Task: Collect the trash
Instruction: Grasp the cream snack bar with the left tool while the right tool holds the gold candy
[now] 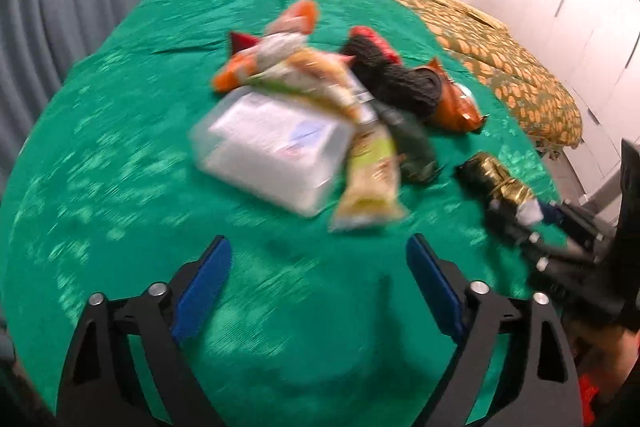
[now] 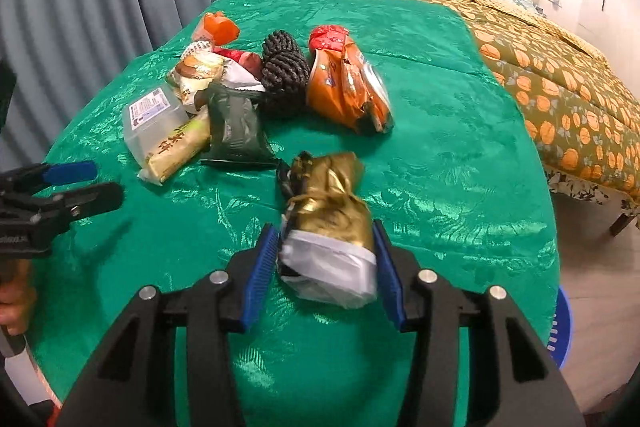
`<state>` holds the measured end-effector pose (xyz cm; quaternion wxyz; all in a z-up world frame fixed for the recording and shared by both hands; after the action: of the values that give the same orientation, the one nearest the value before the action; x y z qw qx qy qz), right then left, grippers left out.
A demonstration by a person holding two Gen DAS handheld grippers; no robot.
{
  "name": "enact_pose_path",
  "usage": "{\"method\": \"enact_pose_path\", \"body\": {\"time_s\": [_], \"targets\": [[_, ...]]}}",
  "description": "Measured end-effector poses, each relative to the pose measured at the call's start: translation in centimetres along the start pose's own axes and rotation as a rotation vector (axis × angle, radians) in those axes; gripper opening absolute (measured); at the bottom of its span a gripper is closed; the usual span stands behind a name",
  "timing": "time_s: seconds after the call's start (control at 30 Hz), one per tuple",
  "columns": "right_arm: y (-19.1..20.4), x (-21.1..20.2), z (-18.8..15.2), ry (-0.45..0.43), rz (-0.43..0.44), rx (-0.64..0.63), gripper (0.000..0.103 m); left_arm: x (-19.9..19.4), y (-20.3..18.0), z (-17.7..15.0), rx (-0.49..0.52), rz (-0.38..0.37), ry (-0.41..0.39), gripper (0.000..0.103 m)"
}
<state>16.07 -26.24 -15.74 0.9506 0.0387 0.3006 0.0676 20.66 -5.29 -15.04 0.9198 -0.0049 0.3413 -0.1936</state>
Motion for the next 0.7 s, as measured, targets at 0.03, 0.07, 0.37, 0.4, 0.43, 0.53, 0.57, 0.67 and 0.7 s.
{"method": "enact_pose_path", "body": {"time_s": [0.03, 0.07, 0.37, 0.4, 0.43, 0.53, 0.57, 0.67, 0.7], "targets": [[-0.1, 0.1, -0.2, -0.001, 0.000, 0.009, 0.047, 0.5, -0.9, 0.1, 0.008, 0.004, 0.004, 0.078], [-0.3, 0.0, -0.2, -0.006, 0.002, 0.024, 0.047, 1.0, -1.2, 0.2, 0.011, 0.006, 0.008, 0.076], [-1.2, -0.2, -0.3, -0.017, 0.005, 0.095, 0.046, 3.0, -2.6, 1.0, -0.008, 0.068, 0.013, 0.051], [-1.0, -0.2, -0.3, -0.016, 0.003, 0.094, 0.046, 2.9, -2.7, 0.9, -0.005, 0.070, 0.014, 0.044], [-1.1, -0.3, -0.3, -0.016, 0.004, 0.094, 0.046, 2.8, -2.7, 0.9, -0.001, 0.075, 0.013, 0.043], [-1.1, -0.2, -0.3, -0.016, 0.003, 0.094, 0.046, 2.4, -2.9, 0.6, 0.009, 0.086, 0.008, 0.040], [-1.1, -0.2, -0.3, -0.016, 0.004, 0.096, 0.046, 2.2, -2.9, 0.5, 0.007, 0.085, 0.009, 0.034], [-1.1, -0.3, -0.3, -0.019, 0.007, 0.106, 0.045, 0.7, -2.6, -0.2, -0.009, 0.074, 0.012, 0.033], [-1.2, -0.4, -0.4, -0.019, 0.008, 0.107, 0.045, -0.1, -2.5, -0.6, -0.013, 0.072, 0.014, 0.033]]}}
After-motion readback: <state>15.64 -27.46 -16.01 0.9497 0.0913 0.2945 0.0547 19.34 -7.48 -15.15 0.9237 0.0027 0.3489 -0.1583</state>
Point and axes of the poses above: each gripper's, at about its wrist camera, not at the fingertips, and x roughly the way its jaws point, y to its left, z to its top, the point moved 2 cm from there along x, roughly the way its jaws point, and after that the axes turned 15 degrees about -y, right-handed, at the moved point
